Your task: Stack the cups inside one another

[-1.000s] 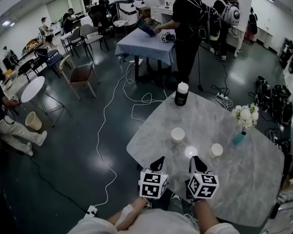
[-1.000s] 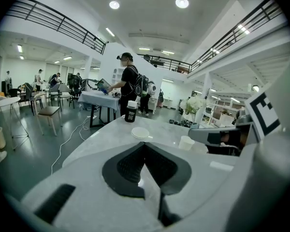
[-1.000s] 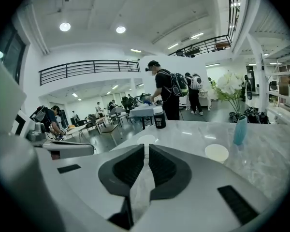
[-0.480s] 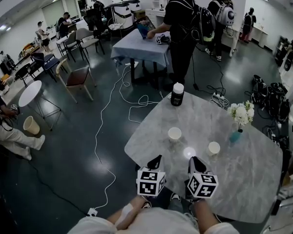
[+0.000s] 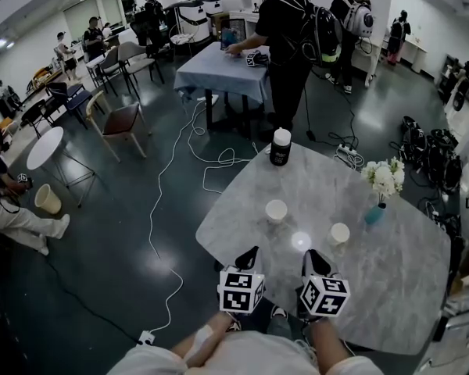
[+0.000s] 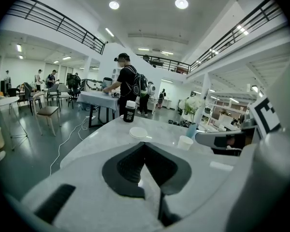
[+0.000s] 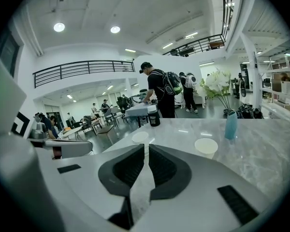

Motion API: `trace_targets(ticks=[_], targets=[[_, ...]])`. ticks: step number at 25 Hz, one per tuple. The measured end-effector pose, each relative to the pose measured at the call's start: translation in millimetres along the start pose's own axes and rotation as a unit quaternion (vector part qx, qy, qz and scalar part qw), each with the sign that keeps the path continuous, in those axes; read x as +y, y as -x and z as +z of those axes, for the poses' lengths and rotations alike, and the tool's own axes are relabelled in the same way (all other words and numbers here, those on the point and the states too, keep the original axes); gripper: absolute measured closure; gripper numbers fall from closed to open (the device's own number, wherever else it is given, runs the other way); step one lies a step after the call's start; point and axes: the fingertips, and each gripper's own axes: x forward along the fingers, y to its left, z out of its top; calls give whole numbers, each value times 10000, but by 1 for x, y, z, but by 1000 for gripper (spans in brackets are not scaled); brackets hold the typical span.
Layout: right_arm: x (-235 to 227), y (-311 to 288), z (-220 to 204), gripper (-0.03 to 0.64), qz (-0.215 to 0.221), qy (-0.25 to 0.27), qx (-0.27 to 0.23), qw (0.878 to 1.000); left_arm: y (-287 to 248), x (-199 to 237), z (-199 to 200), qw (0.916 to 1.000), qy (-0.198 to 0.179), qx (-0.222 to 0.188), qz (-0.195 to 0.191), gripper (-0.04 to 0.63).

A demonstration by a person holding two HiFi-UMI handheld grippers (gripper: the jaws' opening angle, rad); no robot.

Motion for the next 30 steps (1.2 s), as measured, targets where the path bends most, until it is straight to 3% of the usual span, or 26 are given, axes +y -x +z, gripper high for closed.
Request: trace_targets(ticks=[14,30], targets=[[-29,12,-21,586,-340,-228,22,9992,-15,-20,-23,9993,-86,249,-258,600],[-107,9,-35,584,-936,-536,233,9939,-79,-71,-35,9943,-349,743,-683,600]])
